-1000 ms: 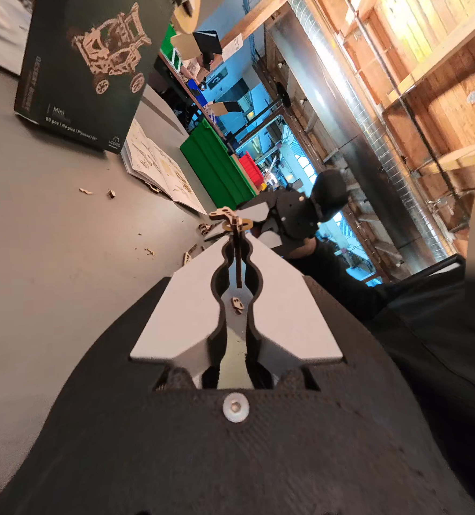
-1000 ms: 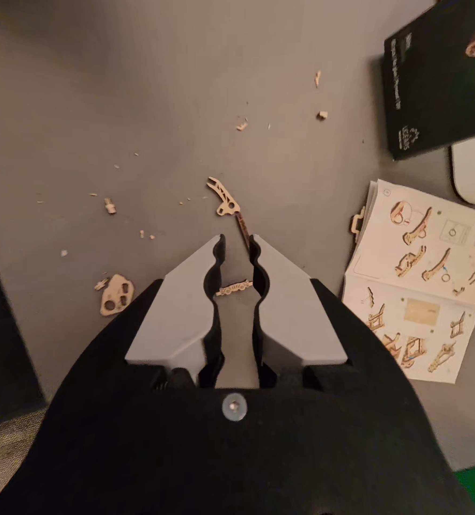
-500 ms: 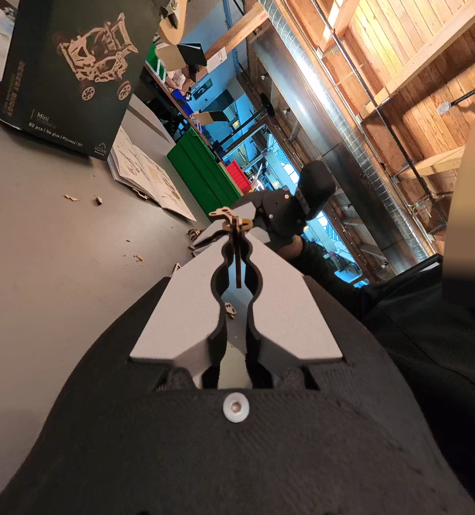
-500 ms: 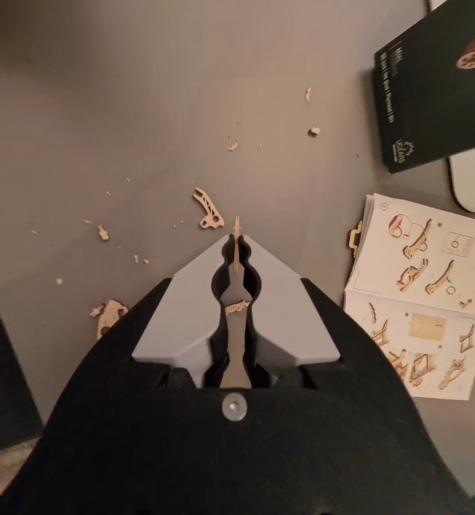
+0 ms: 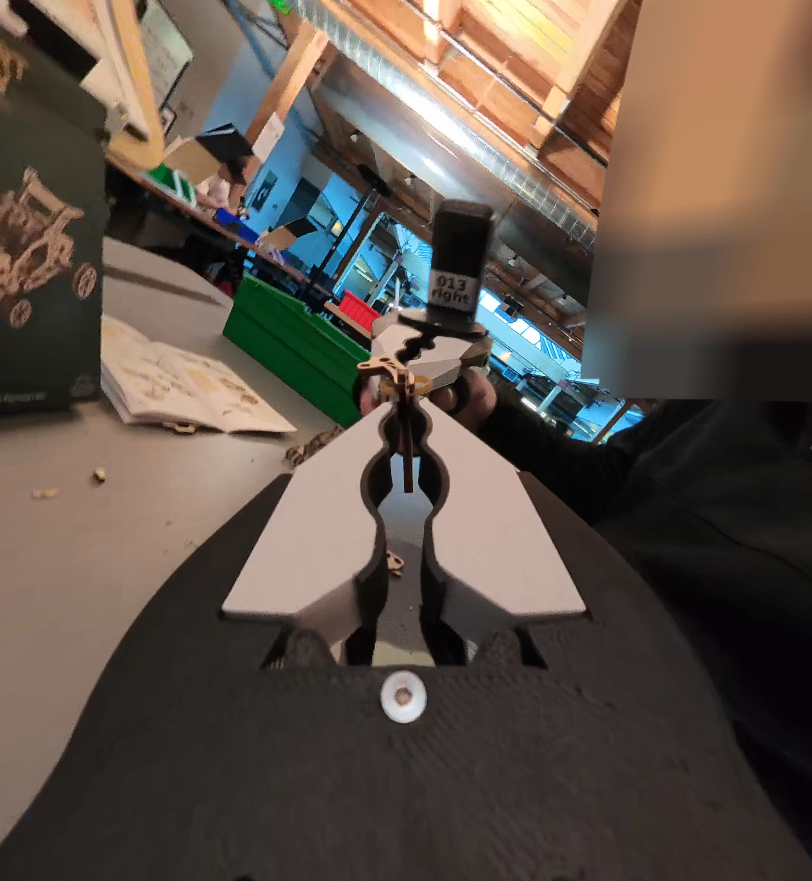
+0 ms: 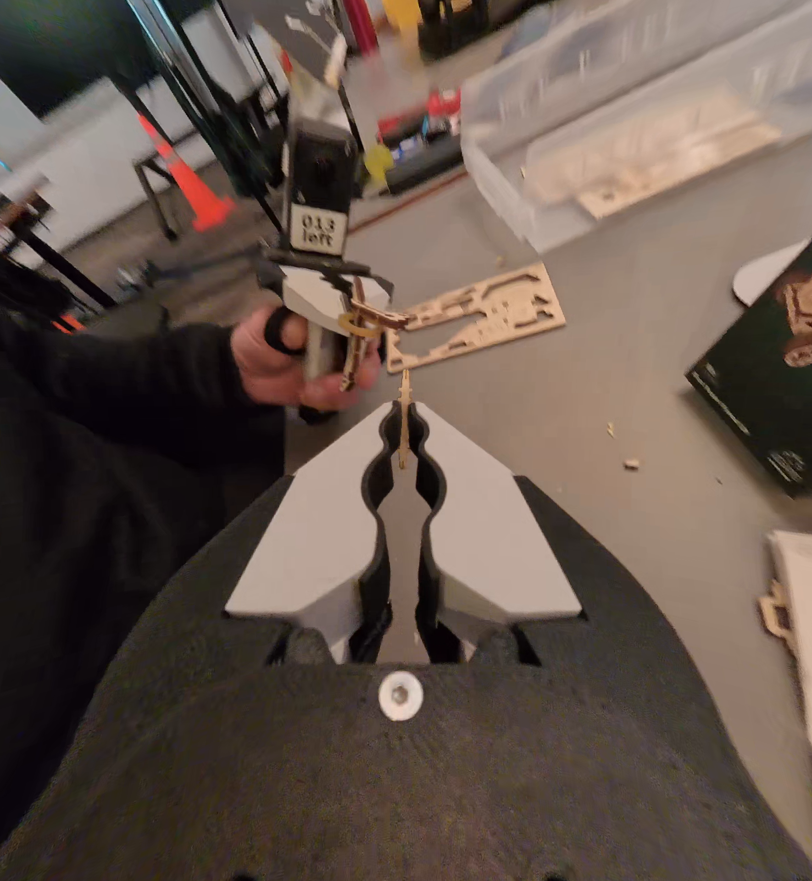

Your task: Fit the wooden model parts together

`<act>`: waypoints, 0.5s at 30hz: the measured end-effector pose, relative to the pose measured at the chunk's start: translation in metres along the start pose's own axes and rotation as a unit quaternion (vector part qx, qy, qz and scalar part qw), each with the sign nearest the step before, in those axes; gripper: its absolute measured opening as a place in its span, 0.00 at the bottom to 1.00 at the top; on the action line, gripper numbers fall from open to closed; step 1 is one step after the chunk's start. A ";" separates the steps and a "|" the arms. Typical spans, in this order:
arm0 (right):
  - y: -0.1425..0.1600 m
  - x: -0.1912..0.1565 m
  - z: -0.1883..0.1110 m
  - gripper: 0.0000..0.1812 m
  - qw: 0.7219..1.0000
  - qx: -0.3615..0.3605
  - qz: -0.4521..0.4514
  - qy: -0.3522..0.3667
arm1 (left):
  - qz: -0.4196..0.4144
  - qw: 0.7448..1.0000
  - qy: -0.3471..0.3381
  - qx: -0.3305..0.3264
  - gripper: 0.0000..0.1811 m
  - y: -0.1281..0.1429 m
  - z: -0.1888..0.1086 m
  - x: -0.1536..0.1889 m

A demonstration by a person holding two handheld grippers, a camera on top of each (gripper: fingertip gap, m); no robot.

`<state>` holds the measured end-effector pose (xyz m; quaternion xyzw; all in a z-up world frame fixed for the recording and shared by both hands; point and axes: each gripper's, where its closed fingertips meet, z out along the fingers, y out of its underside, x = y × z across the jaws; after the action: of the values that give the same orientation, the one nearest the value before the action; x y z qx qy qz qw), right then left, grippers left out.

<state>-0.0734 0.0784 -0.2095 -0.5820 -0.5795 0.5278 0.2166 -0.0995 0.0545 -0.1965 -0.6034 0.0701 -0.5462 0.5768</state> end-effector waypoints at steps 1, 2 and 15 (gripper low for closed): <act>-0.005 -0.004 0.000 0.00 1.000 0.019 0.009 -0.012 | 0.014 1.000 0.017 0.001 0.01 -0.003 0.002 0.006; -0.009 -0.007 0.000 0.00 0.999 0.036 0.016 -0.024 | 0.022 0.999 0.027 -0.001 0.01 -0.004 0.004 0.009; -0.025 -0.019 -0.001 0.00 0.992 0.100 0.033 -0.075 | -0.028 0.993 0.098 0.052 0.01 -0.015 0.011 0.018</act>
<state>-0.0799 0.0672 -0.1804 -0.5352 -0.5188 0.6320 0.2121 -0.0922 0.0535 -0.1714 -0.5177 0.0807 -0.6217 0.5822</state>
